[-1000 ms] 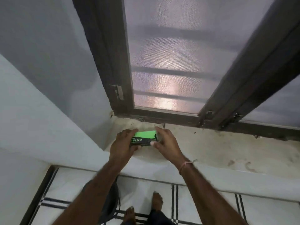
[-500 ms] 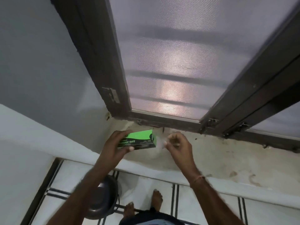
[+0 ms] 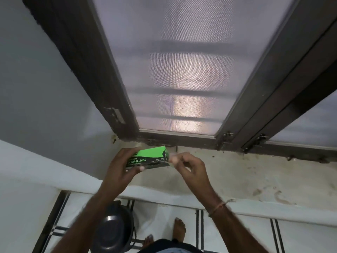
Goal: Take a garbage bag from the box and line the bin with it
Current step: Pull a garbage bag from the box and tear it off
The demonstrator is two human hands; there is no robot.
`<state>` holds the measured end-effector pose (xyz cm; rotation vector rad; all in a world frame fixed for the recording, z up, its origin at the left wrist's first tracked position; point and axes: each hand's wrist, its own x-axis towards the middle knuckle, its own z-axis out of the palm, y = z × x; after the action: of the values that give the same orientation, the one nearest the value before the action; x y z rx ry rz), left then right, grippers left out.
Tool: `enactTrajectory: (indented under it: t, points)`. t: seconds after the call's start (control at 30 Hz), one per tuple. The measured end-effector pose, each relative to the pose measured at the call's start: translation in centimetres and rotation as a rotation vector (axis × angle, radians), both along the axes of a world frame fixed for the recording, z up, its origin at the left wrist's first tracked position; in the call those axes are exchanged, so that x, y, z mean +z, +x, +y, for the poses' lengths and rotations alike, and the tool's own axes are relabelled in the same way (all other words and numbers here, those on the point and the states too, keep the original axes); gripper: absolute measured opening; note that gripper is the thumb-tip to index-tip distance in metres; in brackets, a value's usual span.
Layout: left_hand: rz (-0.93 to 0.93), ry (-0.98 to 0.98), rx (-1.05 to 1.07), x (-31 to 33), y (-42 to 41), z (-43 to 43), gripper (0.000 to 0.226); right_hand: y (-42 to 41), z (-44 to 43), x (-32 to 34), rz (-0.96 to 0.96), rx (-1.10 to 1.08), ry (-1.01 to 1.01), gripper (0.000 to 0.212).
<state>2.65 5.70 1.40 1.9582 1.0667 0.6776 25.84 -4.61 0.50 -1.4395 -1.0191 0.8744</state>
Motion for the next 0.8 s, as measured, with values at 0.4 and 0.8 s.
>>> enactTrajectory:
  t: [0.4,0.8]
  points:
    - [0.263,0.186,-0.047,3.3,1.3,0.3,0.059,-0.5,0.3,0.4,0.345,0.053,-0.162,0.048]
    - [0.431,0.390,-0.023,6.4,3.6,-0.1,0.065,-0.3,0.6,0.1,0.680,0.043,-0.348,0.039]
